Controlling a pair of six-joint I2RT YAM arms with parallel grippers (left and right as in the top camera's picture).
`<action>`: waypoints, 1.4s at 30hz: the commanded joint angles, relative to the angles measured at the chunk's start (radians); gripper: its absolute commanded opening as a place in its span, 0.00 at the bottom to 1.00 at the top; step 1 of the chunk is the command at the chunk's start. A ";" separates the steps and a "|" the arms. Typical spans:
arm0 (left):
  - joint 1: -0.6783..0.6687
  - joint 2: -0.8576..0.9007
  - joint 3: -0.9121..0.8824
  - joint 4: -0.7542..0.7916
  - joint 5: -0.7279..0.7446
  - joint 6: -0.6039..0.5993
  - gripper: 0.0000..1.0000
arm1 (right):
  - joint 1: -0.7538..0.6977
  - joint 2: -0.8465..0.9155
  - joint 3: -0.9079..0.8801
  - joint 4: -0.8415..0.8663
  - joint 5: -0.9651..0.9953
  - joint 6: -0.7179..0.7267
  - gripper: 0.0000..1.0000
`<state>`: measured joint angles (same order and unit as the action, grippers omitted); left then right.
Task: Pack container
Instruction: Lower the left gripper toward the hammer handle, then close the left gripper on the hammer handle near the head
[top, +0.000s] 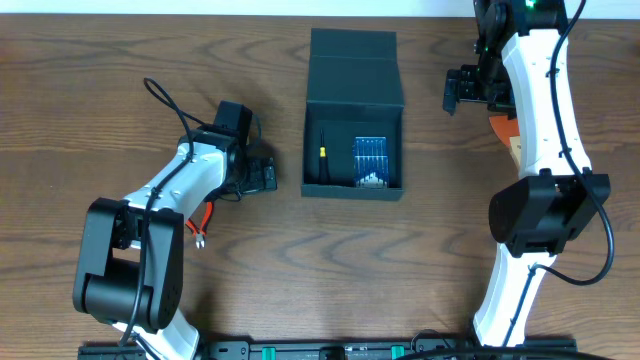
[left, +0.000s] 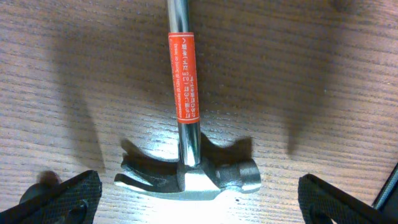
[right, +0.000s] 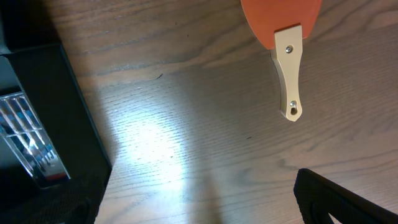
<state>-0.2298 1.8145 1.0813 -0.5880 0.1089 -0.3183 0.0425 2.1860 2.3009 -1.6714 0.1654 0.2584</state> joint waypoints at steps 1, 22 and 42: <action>0.004 0.009 0.000 0.002 0.003 -0.020 0.99 | 0.001 0.004 0.014 0.000 0.003 -0.009 0.99; 0.004 0.076 0.000 -0.013 -0.005 -0.019 0.95 | 0.001 0.004 0.014 0.000 0.002 -0.009 0.99; -0.046 0.076 0.000 -0.016 -0.005 0.064 0.88 | 0.001 0.004 0.014 0.000 0.002 -0.009 0.99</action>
<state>-0.2543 1.8500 1.0863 -0.6044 0.0776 -0.2829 0.0425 2.1860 2.3009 -1.6714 0.1654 0.2584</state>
